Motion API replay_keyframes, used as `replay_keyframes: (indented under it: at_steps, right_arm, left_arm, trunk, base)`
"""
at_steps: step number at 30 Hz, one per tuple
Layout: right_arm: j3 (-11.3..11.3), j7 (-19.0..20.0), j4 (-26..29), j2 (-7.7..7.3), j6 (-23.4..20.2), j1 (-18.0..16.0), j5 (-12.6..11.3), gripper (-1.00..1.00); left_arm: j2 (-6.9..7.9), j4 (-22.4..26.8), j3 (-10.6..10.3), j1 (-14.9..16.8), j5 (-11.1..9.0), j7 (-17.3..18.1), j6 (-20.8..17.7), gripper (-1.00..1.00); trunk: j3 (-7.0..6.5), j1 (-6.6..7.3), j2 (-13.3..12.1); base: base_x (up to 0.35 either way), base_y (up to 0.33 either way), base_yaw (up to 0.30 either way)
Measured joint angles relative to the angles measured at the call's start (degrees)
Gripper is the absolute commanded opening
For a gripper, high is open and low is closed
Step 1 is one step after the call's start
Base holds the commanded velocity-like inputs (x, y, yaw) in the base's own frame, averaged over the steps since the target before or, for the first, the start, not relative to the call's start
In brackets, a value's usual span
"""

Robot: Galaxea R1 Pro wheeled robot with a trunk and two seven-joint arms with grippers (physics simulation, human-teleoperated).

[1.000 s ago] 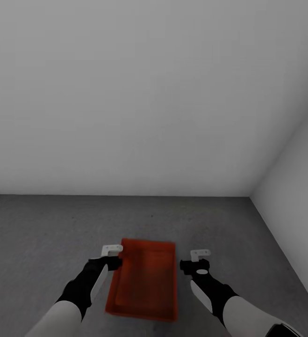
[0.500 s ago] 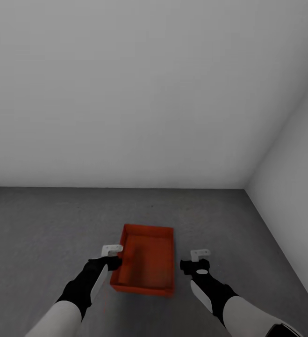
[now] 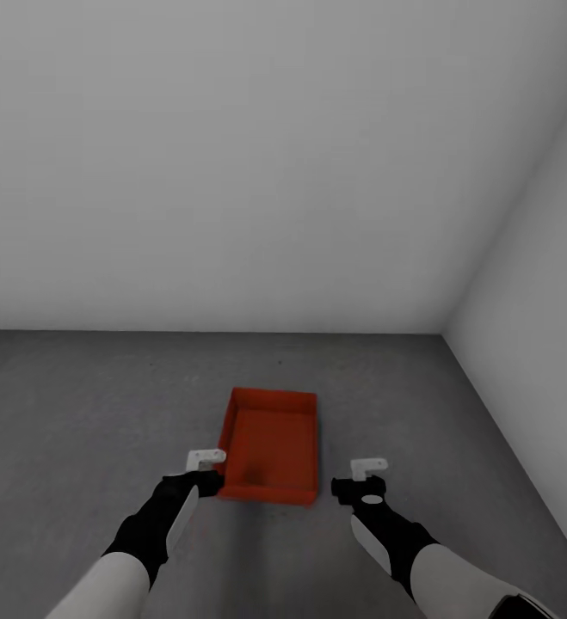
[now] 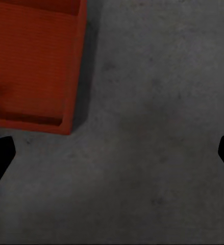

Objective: Move the two storage containers from the living room to the garage. In the garage, place one container on the floor and stack the other container on top of it (either order is fine).

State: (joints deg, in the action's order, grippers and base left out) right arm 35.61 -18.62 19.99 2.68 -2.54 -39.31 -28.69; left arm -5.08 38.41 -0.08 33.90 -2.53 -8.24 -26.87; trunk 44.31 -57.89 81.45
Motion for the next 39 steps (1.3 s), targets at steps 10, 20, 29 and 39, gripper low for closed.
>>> replay_keyframes:
  at_steps: [10, 20, 29, 39]
  right_arm:
    - [0.0, 0.0, -0.3, 0.0, 0.1, 0.0, -0.1, 1.0]
    - [0.0, -0.1, -0.5, 0.08, 0.1, 0.0, -0.1, 1.0]
    - [0.0, -0.1, -0.6, 0.07, 0.1, 0.0, -0.1, 1.0]
    - [-0.1, 0.0, -0.9, -0.01, 0.0, 0.0, -0.3, 1.0]
  left_arm:
    - [0.0, -0.1, 0.0, 0.0, 0.1, -0.1, 0.0, 1.0]
    - [0.0, -0.3, 0.0, 0.0, 0.2, -0.2, 0.0, 1.0]
    - [-0.06, -0.4, -0.1, 0.0, 0.2, 0.0, 0.0, 1.0]
    - [0.01, -1.1, -0.1, 0.0, 0.0, -0.2, 0.0, 1.0]
  trunk:
    - [-0.04, 0.01, 0.0]
    - [-0.79, 0.04, 0.0]
    - [-1.59, 0.04, 0.0]
    - [-2.39, 0.04, 0.0]
  base:
    - [-0.295, 0.0, 0.0]
    - [-0.039, 0.0, 0.0]
    - [-0.001, 0.0, 0.0]
    - [0.0, 0.0, 0.0]
